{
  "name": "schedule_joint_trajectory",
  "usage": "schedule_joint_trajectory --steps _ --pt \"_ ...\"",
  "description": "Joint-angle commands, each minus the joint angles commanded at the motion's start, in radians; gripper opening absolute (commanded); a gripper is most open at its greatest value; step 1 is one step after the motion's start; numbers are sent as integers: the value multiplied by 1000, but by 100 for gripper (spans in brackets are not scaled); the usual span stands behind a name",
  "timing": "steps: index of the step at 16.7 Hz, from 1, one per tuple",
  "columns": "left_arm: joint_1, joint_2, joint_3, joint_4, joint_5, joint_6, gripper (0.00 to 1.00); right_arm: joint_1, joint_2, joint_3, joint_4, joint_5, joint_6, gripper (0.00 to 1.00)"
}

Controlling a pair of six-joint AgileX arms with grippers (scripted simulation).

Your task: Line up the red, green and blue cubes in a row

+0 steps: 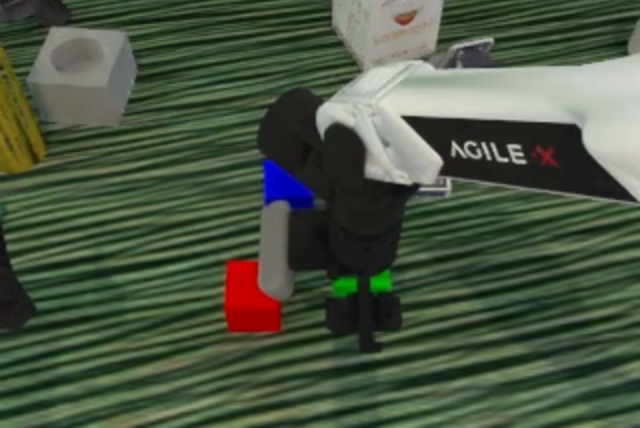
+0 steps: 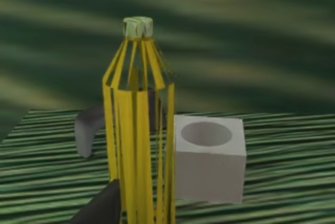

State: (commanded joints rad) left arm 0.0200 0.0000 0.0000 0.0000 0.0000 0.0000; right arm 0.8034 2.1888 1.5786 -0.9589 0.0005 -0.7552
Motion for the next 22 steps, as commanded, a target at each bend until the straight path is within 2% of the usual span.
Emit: schedule_joint_trajectory --steps 12,22 --pt "0 0 0 0 0 0 100 0 0 0 0 0 0 98" --pt "0 0 0 0 0 0 100 0 -1 4 -4 0 -1 100"
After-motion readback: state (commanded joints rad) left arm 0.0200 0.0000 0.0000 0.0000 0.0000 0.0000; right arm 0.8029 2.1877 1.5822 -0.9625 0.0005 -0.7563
